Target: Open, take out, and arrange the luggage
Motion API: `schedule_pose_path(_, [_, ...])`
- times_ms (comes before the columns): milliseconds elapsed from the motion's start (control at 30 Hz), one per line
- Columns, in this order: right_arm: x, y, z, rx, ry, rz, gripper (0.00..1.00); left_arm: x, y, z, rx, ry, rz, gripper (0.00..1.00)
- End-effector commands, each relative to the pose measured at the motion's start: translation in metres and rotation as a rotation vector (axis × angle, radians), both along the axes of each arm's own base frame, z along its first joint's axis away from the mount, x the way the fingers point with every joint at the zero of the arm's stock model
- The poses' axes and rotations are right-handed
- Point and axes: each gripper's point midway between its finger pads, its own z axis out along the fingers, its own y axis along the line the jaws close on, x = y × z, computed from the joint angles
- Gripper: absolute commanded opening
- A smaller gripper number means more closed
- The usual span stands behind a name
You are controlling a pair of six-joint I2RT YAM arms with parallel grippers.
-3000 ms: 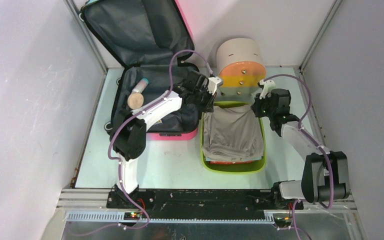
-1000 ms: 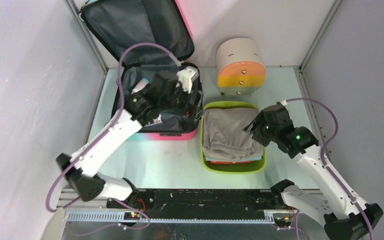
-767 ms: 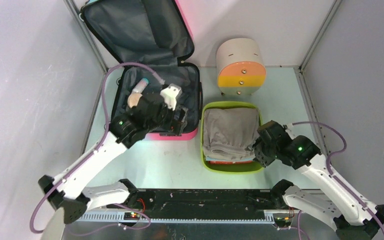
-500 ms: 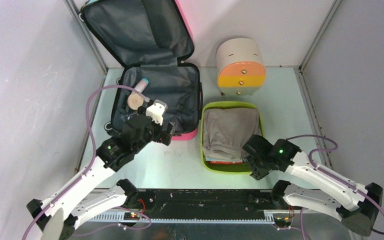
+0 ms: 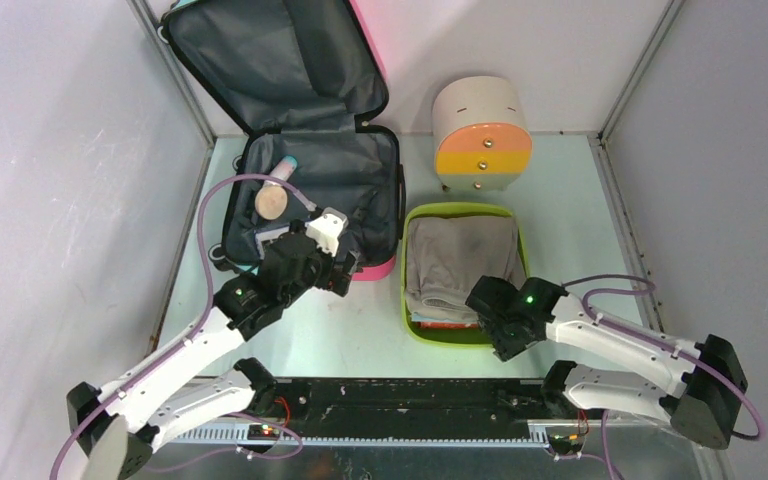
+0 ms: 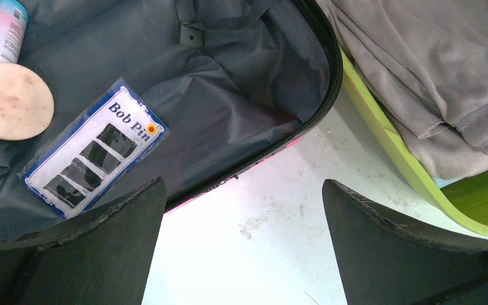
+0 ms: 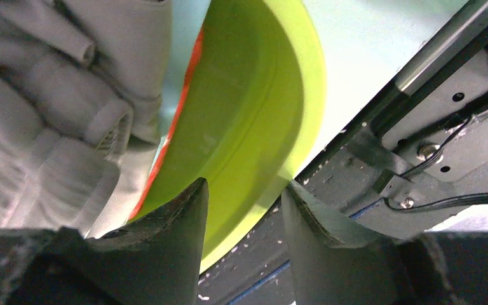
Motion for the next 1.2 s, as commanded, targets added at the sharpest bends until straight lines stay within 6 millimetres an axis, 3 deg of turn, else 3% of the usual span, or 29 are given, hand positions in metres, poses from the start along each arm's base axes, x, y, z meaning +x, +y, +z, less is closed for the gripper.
schedule_pose_path(0, [0.013, -0.010, -0.008, -0.037, -0.062, -0.158, 0.48, 0.007, -0.003, 0.023, -0.025, -0.050, 0.006, 1.00])
schedule_pose_path(300, [0.011, -0.014, -0.013, -0.059, -0.095, -0.236, 0.38, 0.006, 0.000, 0.028, -0.037, -0.075, 0.011, 1.00])
schedule_pose_path(433, [0.016, -0.021, -0.013, -0.065, -0.132, -0.271, 0.24, 0.008, 0.002, 0.024, -0.021, -0.068, 0.024, 1.00])
schedule_pose_path(533, [0.014, -0.041, -0.009, -0.108, -0.136, -0.327, 0.13, 0.009, 0.006, 0.022, 0.004, -0.053, 0.042, 1.00])
schedule_pose_path(567, [0.015, -0.047, -0.010, -0.119, -0.136, -0.359, 0.03, 0.009, 0.005, 0.021, 0.007, -0.049, 0.042, 1.00])
schedule_pose_path(600, [0.013, -0.053, -0.009, -0.123, -0.133, -0.378, 0.00, 0.009, 0.006, 0.021, 0.010, -0.050, 0.048, 1.00])
schedule_pose_path(767, [0.009, -0.088, -0.008, -0.150, -0.146, -0.498, 0.00, 0.010, 0.009, 0.021, 0.014, -0.052, 0.062, 1.00])
schedule_pose_path(933, [-0.002, -0.139, 0.004, -0.234, -0.171, -0.636, 0.00, 0.009, 0.010, 0.024, 0.004, -0.062, 0.061, 1.00])
schedule_pose_path(1167, [-0.012, -0.180, 0.009, -0.296, -0.202, -0.738, 0.00, 0.009, 0.011, 0.023, 0.012, -0.061, 0.066, 1.00])
